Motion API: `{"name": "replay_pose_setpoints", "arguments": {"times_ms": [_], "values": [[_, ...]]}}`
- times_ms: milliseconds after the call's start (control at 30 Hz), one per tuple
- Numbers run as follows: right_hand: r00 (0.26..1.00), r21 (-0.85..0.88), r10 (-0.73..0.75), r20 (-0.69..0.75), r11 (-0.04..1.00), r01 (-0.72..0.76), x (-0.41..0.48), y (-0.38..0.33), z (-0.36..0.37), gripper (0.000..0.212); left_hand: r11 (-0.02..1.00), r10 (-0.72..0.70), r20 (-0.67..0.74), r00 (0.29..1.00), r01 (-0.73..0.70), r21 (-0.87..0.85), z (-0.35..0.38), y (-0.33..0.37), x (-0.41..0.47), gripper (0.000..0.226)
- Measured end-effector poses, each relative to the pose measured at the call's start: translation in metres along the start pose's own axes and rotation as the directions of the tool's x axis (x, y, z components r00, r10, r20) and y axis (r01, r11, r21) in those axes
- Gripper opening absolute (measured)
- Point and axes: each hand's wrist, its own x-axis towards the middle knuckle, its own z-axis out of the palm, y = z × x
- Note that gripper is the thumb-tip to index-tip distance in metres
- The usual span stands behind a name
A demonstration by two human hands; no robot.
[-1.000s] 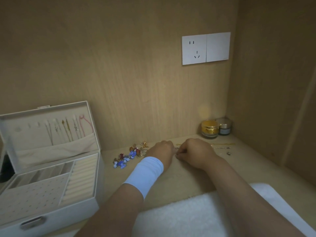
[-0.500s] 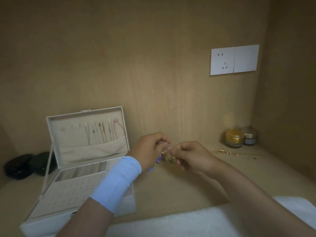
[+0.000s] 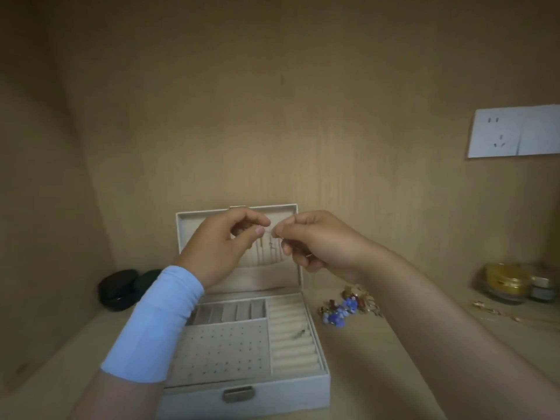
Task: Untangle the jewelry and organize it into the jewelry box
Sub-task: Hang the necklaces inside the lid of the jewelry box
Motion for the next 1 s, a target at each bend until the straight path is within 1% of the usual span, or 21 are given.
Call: {"name": "replay_pose_setpoints", "arguments": {"times_ms": [67,167,300,500,600,667,767,833,933,1000], "values": [[0.999,-0.002,0.002,0.033,1.000,-0.001,0.013,-0.007,0.016,0.014,0.995,-0.058,-0.050,0.997,0.054,-0.085,-0.017,-0.009,0.001,0.017],[0.997,0.037,0.020,0.079,0.999,-0.023,0.031,-0.010,0.039,0.012,0.966,-0.123,-0.080,0.989,0.101,-0.240,-0.034,-0.015,0.003,0.014],[0.994,0.121,0.023,0.110,0.992,-0.037,0.048,-0.005,0.062,0.012,0.936,-0.170,-0.090,0.981,0.133,-0.327,-0.049,-0.025,0.004,0.012],[0.997,0.171,0.028,0.066,0.984,-0.039,0.064,0.013,0.075,0.019,0.939,-0.235,-0.046,0.971,0.214,-0.269,-0.057,-0.045,0.003,0.011],[0.998,0.127,0.035,0.045,0.991,-0.041,0.068,0.021,0.077,0.019,0.937,-0.259,-0.008,0.966,0.249,-0.244,-0.060,-0.053,0.000,0.013],[0.999,0.095,0.023,0.028,0.995,-0.025,0.069,0.026,0.077,0.016,0.934,-0.284,0.043,0.958,0.286,-0.213,-0.062,-0.058,-0.002,0.016],[1.000,-0.033,-0.002,-0.023,0.999,0.001,0.072,0.030,0.076,0.017,0.934,-0.319,0.163,0.934,0.339,-0.113,-0.065,-0.064,-0.004,0.020],[1.000,-0.088,0.001,-0.026,0.996,-0.003,0.074,0.031,0.077,0.018,0.931,-0.335,0.206,0.919,0.357,-0.081,-0.065,-0.066,-0.005,0.020],[1.000,-0.041,0.007,0.023,0.999,-0.006,0.075,0.032,0.079,0.023,0.928,-0.344,0.285,0.895,0.370,-0.044,-0.061,-0.067,-0.004,0.022],[1.000,-0.049,0.007,0.013,0.999,-0.007,0.075,0.032,0.080,0.024,0.909,-0.371,0.322,0.871,0.412,-0.069,-0.057,-0.067,-0.004,0.023]]}}
